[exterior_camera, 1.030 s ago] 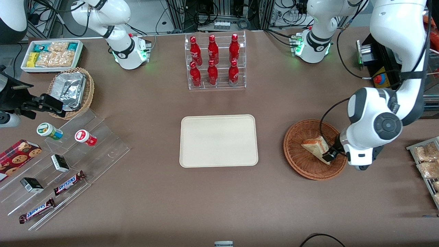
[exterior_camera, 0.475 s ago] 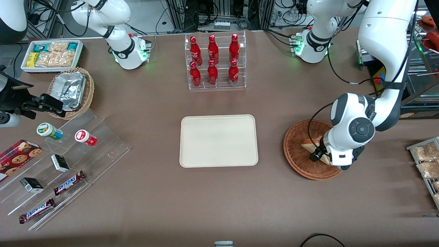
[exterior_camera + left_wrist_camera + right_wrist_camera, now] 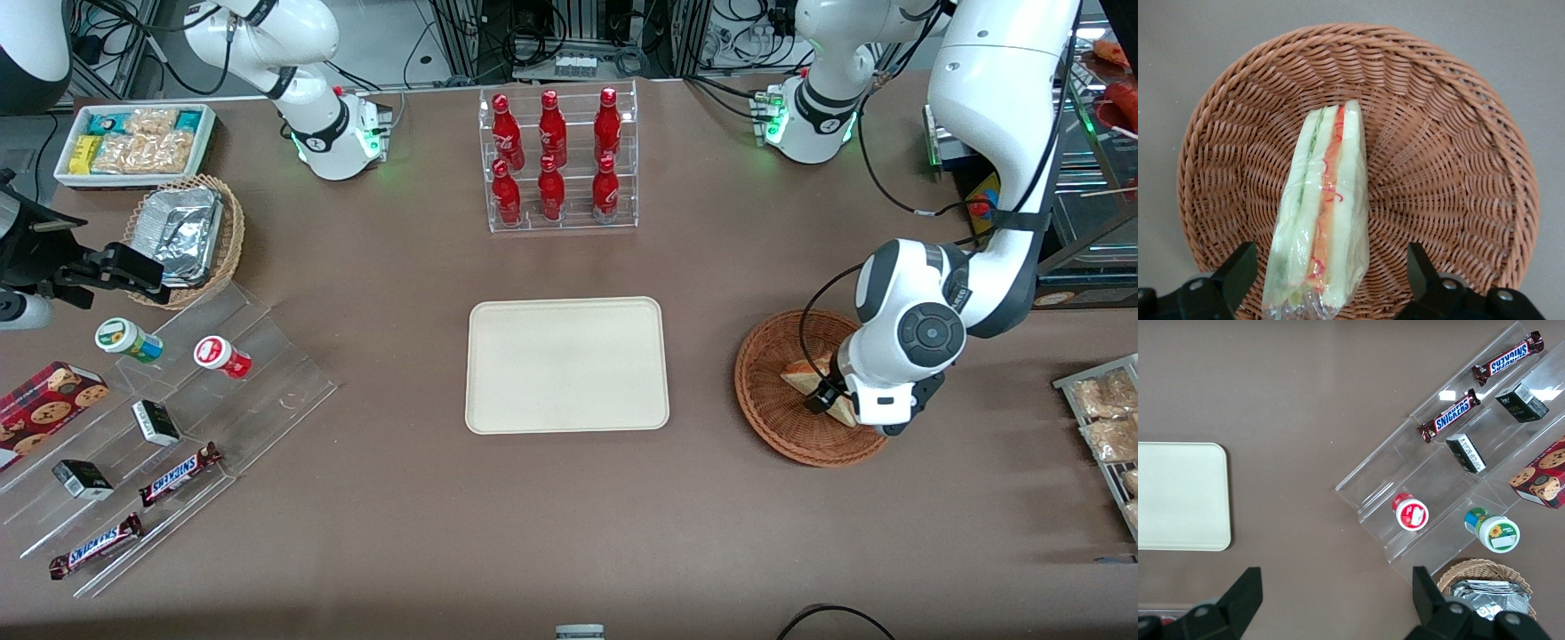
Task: Place sandwich from basket to tray
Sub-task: 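Close the left gripper on the wrapped sandwich, then lift the sandwich and carry it over the cream tray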
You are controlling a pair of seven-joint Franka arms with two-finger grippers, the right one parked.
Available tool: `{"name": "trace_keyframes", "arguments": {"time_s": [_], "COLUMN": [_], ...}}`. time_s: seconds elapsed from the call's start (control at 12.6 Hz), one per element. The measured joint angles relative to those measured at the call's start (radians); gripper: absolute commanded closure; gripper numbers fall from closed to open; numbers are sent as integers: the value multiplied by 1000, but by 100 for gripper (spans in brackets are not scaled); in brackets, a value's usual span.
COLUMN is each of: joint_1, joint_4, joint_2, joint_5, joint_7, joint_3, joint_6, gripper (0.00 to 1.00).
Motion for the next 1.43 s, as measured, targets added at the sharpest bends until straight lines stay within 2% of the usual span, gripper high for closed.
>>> {"name": "trace_keyframes", "arguments": {"time_s": [0.08, 0.16, 0.24, 0.63, 1.03, 1.19, 1.43], "joint_1": [0, 0, 0, 3, -15, -67, -208], "joint_4": [-11, -21, -30, -22, 145, 217, 286], "joint_2": [0, 0, 0, -6, -63, -67, -55], "joint_5": [0, 0, 0, 4, 6, 5, 4], "joint_7": [-2, -3, -5, -14, 36, 37, 33], "joint_3": [0, 1, 1, 2, -39, -81, -105], "joint_6": [0, 0, 0, -14, -236, -261, -263], "gripper": [41, 74, 100, 100, 100, 100, 100]}}
